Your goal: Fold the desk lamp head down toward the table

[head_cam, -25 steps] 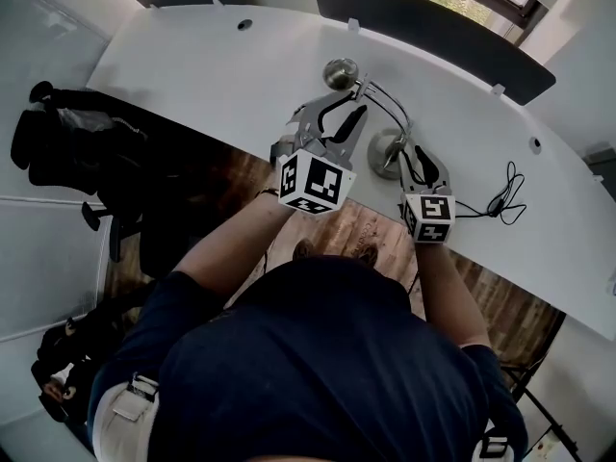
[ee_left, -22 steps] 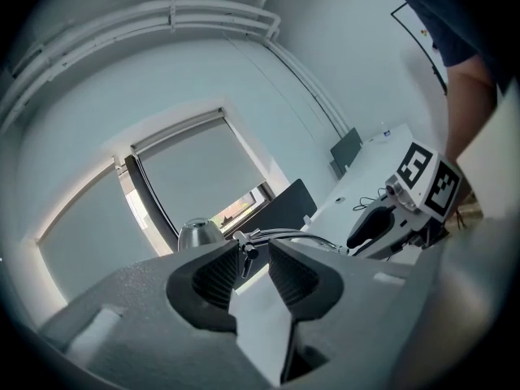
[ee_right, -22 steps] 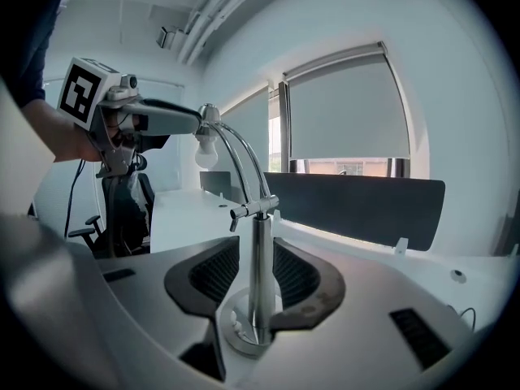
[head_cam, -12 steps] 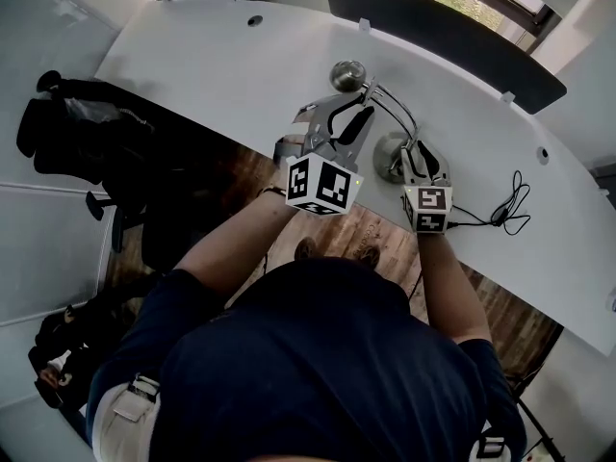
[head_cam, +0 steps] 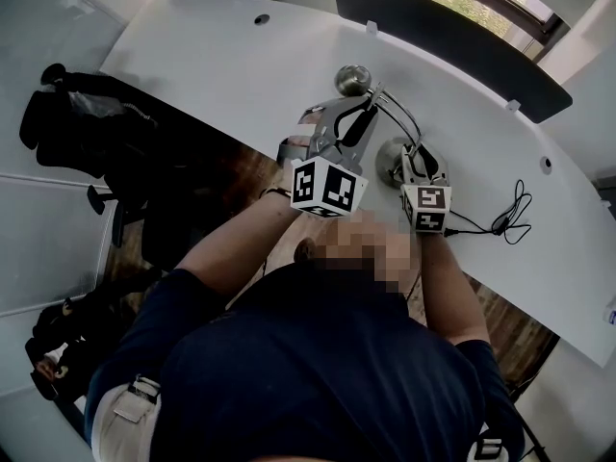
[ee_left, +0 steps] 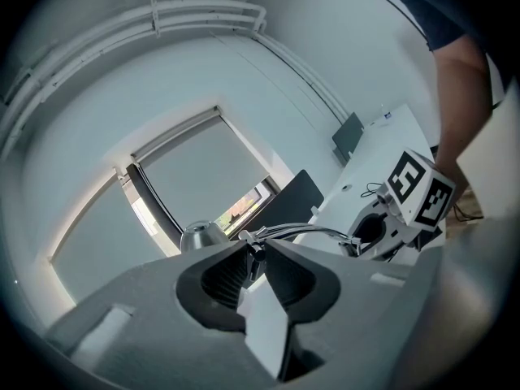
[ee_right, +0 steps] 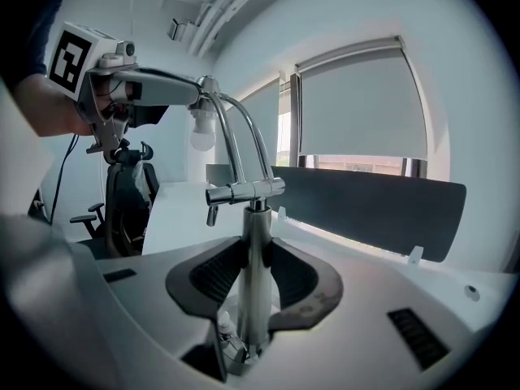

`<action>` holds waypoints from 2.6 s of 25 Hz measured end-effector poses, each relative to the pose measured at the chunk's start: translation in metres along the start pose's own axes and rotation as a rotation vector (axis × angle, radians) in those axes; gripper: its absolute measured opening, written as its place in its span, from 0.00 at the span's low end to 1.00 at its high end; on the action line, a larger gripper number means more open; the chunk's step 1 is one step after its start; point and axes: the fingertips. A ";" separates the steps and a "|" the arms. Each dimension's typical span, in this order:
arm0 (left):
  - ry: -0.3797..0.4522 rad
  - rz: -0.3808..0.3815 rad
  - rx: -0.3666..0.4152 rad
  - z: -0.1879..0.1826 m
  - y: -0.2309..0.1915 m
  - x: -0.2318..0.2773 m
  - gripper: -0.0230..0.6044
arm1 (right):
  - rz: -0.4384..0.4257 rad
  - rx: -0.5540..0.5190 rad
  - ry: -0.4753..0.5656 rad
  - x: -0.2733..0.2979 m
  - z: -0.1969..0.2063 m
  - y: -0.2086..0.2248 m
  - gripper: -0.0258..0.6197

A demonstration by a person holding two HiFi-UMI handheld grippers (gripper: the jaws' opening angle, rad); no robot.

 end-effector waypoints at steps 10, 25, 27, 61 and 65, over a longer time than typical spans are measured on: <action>-0.093 0.008 -0.188 0.045 -0.004 0.006 0.14 | -0.005 -0.003 -0.003 0.000 0.002 0.001 0.23; -0.250 0.046 -0.271 0.111 0.015 0.020 0.14 | -0.010 -0.017 -0.025 0.001 0.003 0.001 0.23; -0.270 0.058 -0.285 0.119 0.020 0.022 0.14 | -0.011 -0.012 -0.028 0.001 0.002 0.000 0.23; -0.391 0.189 -0.453 0.180 0.102 0.056 0.18 | 0.001 0.000 -0.051 0.003 0.002 -0.001 0.23; -0.399 0.197 -0.467 0.182 0.111 0.059 0.18 | 0.003 0.003 -0.048 0.003 0.003 0.000 0.23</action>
Point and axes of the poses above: the fingertips, and each gripper's own axes: x forward along the fingers, y to its right, z out of its underside, and after that the axes turned 5 degrees about -x, right-handed
